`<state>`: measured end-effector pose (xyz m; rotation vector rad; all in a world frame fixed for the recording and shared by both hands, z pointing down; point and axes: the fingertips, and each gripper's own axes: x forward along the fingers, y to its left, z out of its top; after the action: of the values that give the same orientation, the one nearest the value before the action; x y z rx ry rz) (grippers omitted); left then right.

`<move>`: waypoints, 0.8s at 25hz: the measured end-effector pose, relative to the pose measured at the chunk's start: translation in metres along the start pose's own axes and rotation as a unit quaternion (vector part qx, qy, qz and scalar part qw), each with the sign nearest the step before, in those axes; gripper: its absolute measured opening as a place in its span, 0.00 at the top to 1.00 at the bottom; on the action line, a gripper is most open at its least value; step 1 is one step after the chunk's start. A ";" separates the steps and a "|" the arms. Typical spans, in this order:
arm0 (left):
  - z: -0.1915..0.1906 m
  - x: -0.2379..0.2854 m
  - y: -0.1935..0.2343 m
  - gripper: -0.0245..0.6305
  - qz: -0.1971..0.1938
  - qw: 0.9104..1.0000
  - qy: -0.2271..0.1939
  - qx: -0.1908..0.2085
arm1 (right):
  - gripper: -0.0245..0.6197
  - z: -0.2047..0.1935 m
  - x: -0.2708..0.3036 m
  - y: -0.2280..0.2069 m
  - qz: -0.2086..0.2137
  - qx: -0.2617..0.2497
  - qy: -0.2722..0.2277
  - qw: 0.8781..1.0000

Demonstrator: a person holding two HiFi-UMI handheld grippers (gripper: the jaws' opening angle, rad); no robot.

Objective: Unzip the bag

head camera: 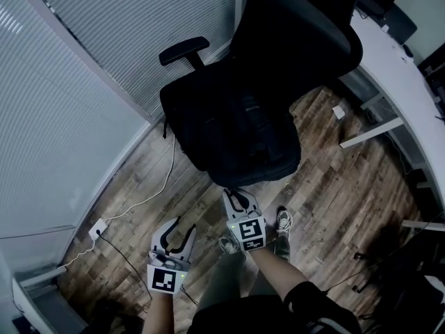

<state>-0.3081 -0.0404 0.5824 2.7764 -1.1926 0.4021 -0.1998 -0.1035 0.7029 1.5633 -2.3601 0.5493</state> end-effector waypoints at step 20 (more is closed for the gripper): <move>-0.012 0.093 -0.029 0.67 -0.071 0.978 0.054 0.189 | 0.88 0.025 -0.041 -0.012 0.168 0.058 0.014 0.984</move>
<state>-0.2284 -0.0829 0.6203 3.0799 -0.9715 0.8319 -0.1728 -0.0853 0.6654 1.1917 -2.6295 0.7872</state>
